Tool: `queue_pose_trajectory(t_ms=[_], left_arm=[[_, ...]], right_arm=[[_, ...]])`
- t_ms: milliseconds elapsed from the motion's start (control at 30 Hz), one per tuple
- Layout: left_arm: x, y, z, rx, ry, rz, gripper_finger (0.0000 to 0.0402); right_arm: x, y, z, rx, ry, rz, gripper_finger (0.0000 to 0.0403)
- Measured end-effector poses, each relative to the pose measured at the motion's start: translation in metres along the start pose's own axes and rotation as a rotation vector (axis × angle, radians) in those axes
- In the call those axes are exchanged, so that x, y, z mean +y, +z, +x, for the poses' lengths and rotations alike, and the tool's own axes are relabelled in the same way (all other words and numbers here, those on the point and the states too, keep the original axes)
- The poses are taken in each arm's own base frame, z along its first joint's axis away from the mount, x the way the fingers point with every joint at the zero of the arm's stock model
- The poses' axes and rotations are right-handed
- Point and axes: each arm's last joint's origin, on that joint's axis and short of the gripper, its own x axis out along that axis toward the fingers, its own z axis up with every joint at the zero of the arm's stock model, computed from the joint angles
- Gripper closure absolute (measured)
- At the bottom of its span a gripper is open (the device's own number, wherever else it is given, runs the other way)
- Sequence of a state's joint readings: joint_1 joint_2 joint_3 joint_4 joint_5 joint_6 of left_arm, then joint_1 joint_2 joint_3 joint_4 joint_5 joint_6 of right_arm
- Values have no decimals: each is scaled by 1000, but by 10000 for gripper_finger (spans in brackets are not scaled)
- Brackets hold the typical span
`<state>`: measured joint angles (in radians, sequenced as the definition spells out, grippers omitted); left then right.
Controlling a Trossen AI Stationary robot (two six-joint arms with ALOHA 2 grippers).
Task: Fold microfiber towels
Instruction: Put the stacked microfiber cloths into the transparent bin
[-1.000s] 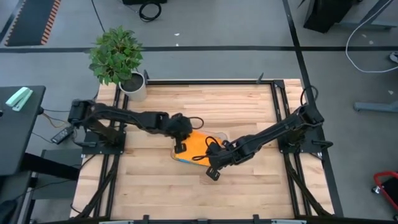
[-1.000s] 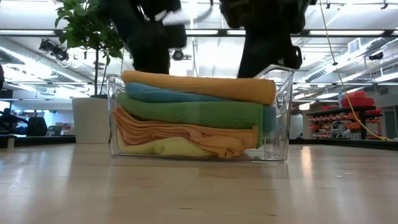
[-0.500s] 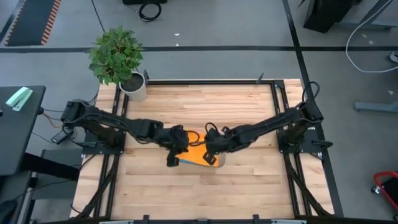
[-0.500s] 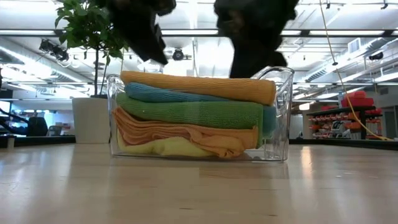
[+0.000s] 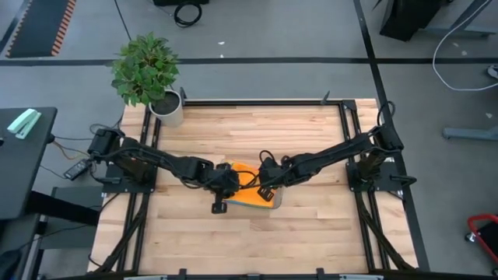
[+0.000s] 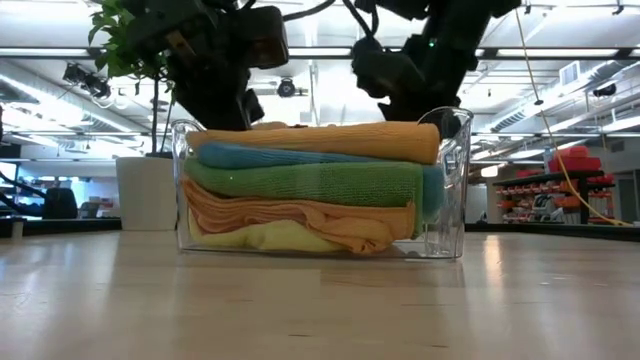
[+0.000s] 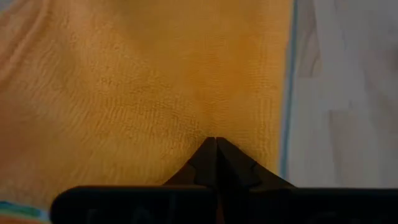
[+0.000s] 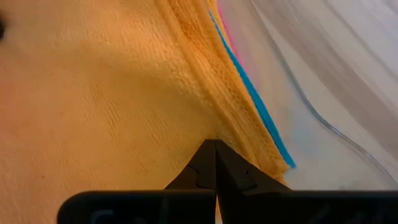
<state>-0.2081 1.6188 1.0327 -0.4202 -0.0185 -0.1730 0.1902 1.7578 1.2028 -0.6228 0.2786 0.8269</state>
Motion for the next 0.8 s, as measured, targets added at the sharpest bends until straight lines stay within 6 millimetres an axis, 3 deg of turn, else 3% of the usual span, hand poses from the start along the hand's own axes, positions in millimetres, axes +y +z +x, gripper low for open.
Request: queue_pose_trajectory(t_ms=[100, 300, 467, 600, 800], left_arm=[[1, 1, -6, -22, 8, -1, 378], [10, 11, -57, -189, 76, 22, 380], [26, 10, -86, -256, 185, -19, 395], [43, 13, -83, -269, 211, -15, 390], [60, 10, -46, -245, 81, -51, 395]], right_arm=[[-1, 1, -6, -5, 2, -1, 401], [0, 9, -43, -102, 73, 10, 401], [1, 6, -76, -162, 157, 31, 401], [10, -4, -83, -165, 192, 24, 401], [14, -10, -77, -150, 169, 41, 401]])
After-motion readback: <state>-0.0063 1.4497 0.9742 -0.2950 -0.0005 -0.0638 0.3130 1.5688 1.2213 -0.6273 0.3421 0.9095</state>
